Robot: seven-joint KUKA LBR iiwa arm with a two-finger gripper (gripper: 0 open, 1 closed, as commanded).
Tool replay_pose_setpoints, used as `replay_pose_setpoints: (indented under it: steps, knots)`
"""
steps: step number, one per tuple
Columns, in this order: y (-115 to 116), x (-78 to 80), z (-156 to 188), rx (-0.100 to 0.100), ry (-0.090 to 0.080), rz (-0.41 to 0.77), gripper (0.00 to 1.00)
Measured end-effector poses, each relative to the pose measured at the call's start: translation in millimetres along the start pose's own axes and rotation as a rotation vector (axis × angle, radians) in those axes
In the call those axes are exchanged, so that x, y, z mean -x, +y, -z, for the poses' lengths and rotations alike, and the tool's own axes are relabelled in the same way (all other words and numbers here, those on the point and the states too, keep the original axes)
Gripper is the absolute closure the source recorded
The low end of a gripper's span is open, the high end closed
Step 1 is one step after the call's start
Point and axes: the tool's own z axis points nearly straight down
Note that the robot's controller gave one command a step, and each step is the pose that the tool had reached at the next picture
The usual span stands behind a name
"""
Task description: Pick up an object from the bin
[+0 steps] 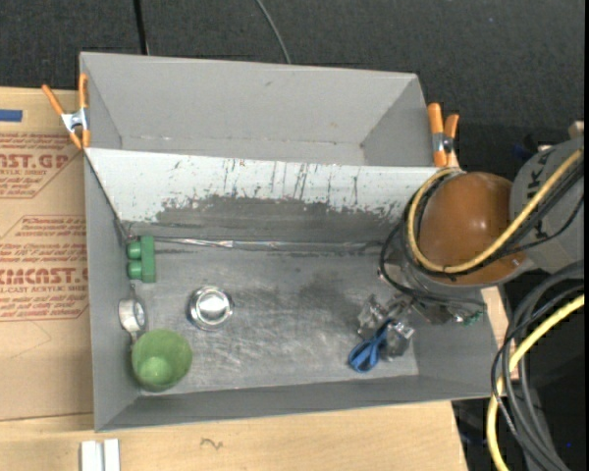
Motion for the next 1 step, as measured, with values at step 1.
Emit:
replay_pose_setpoints:
  steps: [1]
  knots:
    - [-13.5,-9.9,148.7,-0.005,-0.001,0.014,1.00]
